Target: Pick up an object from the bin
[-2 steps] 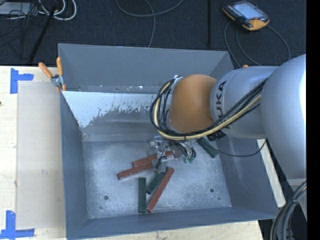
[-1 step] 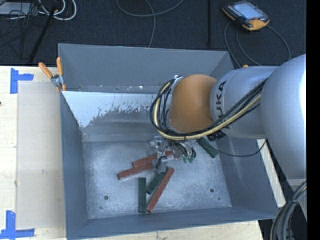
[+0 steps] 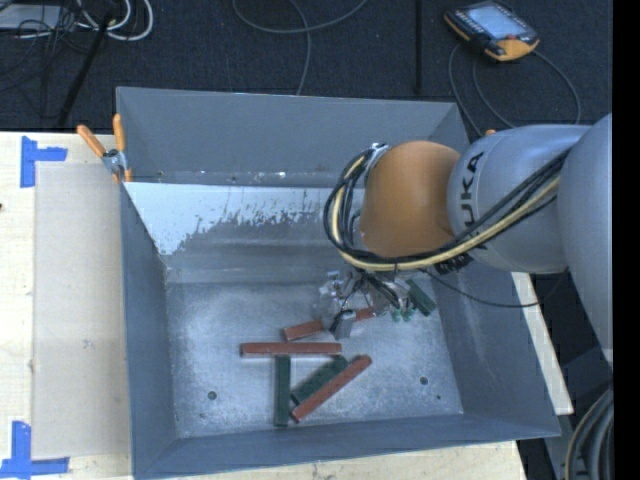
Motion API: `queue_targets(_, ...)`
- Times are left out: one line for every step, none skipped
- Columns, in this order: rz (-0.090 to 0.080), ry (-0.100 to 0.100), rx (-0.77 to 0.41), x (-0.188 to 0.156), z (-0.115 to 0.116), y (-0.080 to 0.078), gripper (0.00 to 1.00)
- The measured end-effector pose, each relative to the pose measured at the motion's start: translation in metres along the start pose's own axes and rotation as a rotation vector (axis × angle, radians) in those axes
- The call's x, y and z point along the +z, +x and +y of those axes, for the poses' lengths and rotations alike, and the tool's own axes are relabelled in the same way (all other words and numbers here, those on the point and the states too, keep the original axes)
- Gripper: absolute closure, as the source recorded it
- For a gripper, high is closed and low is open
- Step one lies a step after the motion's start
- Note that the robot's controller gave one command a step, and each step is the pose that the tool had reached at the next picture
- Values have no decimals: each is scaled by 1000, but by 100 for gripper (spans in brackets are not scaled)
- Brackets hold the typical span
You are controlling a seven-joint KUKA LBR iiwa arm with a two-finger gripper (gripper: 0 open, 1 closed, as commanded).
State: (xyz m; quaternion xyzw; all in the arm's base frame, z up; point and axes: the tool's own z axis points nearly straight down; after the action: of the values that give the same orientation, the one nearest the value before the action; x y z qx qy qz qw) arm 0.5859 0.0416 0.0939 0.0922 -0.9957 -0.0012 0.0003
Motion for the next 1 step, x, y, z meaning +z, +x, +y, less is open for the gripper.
queue_targets(-1, 2, 23, -71, 0, 33, 0)
